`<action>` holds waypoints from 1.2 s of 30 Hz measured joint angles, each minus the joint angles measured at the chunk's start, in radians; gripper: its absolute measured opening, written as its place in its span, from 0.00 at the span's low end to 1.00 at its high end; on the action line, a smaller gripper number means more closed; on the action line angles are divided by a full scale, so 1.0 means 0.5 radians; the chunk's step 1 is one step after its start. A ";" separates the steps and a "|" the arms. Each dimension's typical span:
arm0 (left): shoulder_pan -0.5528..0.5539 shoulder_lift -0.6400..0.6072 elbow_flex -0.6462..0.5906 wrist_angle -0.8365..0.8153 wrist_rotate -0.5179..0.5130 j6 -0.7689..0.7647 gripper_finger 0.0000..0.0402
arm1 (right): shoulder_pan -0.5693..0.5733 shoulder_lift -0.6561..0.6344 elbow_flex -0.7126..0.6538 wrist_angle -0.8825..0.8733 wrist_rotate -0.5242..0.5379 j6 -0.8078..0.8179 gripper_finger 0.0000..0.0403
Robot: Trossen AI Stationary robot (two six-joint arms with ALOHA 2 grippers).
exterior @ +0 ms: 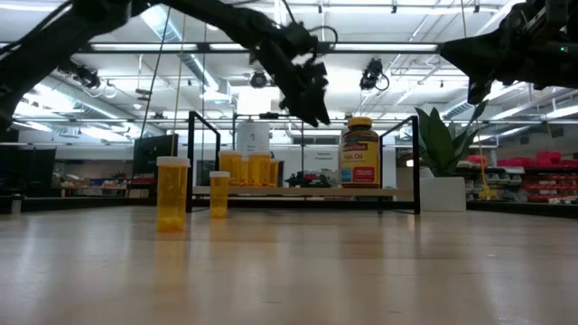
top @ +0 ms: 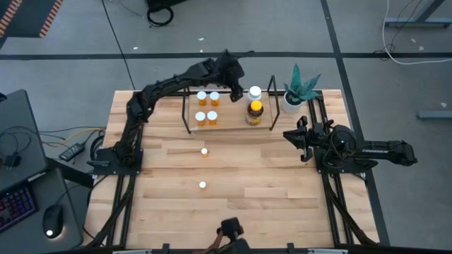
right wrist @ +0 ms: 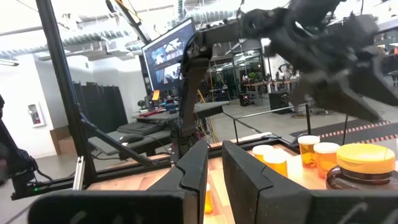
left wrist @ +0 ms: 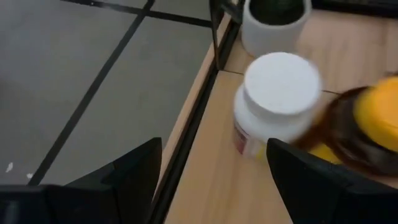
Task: Pick and place medicine bottles onto shelf by color
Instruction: Put the top small orange pill bottle on the shelf
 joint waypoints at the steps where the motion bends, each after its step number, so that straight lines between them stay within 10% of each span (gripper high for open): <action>1: -0.012 -0.035 0.001 -0.053 0.013 0.011 0.73 | 0.000 0.000 0.000 0.000 0.000 0.000 0.14; 19: -0.642 -0.405 -0.023 -1.252 0.116 -0.024 0.56 | -0.001 0.000 0.000 0.001 0.001 0.000 0.14; 36: -0.973 -0.402 -0.571 -1.244 -0.224 -0.122 0.47 | -0.001 0.000 0.000 0.000 0.001 0.000 0.14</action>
